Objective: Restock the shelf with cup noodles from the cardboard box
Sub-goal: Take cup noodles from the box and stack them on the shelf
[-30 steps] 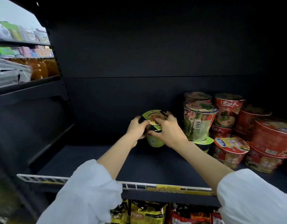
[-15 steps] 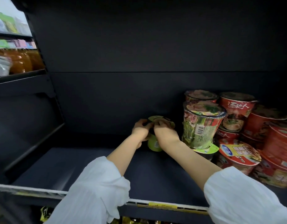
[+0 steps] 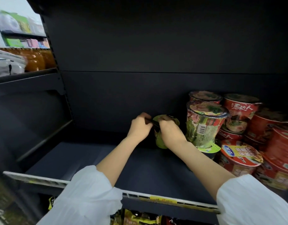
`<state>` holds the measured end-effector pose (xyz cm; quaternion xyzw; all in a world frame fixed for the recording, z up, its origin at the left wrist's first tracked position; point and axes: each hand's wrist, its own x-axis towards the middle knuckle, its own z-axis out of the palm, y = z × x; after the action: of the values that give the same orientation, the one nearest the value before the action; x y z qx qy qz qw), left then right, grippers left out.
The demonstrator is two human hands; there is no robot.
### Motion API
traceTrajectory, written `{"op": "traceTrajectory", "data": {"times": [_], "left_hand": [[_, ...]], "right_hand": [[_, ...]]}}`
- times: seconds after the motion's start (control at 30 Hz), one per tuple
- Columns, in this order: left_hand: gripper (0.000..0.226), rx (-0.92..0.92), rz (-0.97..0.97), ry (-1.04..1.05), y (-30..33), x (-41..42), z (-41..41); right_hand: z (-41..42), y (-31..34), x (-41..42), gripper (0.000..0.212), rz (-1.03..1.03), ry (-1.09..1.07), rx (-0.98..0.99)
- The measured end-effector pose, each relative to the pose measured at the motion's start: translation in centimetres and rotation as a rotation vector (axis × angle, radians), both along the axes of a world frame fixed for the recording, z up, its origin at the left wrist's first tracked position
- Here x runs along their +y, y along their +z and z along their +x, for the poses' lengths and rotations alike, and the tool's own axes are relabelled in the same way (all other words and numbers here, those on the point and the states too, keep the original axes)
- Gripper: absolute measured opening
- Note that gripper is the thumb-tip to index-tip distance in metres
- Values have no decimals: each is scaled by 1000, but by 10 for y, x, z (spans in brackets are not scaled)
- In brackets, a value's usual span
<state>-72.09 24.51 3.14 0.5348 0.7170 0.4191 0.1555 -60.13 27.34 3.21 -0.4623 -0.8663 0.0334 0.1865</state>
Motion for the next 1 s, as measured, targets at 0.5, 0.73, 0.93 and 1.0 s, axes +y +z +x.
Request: {"op": "traceTrajectory", "data": {"times": [0.5,0.73,0.93,1.0], "left_hand": [[14,294,308,-133,18,-179,154],[18,139,171,-467,-15,-228,333],[15,211,68,-707,-31,-272,484],[15,237,35,-740,-37,-280,531]], "right_hand": [[193,23,-179,21,161,-197,303],[371,-3,-284,22,42,-517,271],[506,-31,-345,22,-104,-719,215],[551,-40,-357,21,-149,-756,204]]}}
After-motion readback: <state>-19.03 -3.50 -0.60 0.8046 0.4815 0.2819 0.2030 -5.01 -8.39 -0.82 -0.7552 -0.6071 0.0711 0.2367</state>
